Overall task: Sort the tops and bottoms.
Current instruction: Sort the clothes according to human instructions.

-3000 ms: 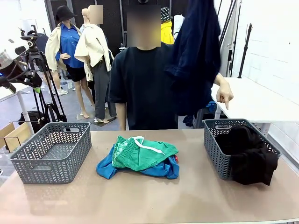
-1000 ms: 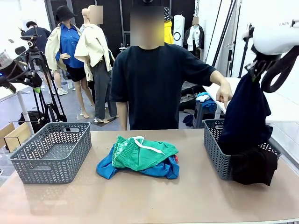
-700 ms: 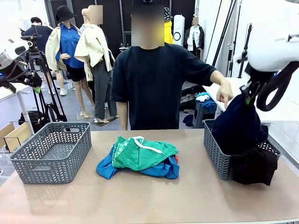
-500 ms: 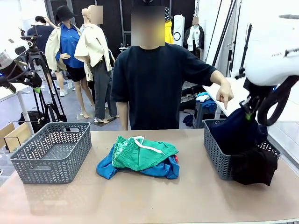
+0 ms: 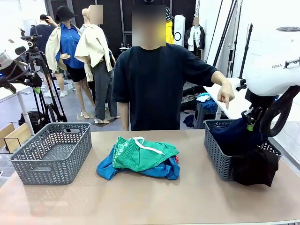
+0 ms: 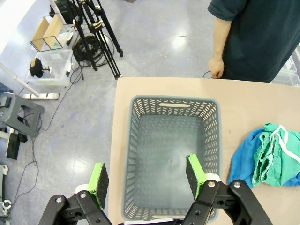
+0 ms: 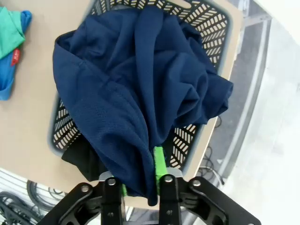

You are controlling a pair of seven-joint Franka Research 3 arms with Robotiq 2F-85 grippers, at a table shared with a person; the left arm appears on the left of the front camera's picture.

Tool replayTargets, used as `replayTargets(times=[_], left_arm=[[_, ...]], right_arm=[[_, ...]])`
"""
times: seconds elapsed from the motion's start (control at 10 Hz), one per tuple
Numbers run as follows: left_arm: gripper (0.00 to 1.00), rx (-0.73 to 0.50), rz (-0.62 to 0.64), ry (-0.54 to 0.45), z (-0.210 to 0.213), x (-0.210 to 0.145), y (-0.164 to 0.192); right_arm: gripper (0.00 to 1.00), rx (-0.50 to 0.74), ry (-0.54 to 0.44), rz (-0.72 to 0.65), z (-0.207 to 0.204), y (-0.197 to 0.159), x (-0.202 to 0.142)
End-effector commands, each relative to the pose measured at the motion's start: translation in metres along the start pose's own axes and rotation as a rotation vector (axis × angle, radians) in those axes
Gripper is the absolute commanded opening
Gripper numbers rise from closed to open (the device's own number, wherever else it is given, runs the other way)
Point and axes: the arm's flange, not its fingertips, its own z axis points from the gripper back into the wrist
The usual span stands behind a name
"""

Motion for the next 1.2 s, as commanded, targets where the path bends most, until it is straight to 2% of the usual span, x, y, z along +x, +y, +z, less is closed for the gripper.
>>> replayTargets(times=[0.0, 0.1, 0.4, 0.6, 0.9, 1.1], left_arm=[[0.87, 0.019, -0.012, 0.003, 0.001, 0.000, 0.001], [0.87, 0.019, -0.012, 0.003, 0.001, 0.000, 0.001], [0.87, 0.019, -0.012, 0.003, 0.001, 0.000, 0.001], [0.87, 0.019, -0.012, 0.003, 0.001, 0.000, 0.001], [0.87, 0.019, -0.012, 0.003, 0.001, 0.000, 0.001], [0.87, 0.019, -0.012, 0.003, 0.001, 0.000, 0.001]], right_arm=[[0.82, -0.008, -0.014, -0.035, 0.011, -0.005, -0.004], [1.00, 0.004, -0.026, -0.037, 0.017, -0.007, -0.006], [1.00, 0.047, -0.100, -0.059, 0.042, -0.021, -0.012], [1.00, 0.033, -0.118, -0.084, 0.054, -0.039, -0.015], [1.00, 0.071, -0.174, -0.199, 0.069, -0.084, -0.020], [1.00, 0.055, -0.151, -0.290, 0.065, -0.125, -0.024]])
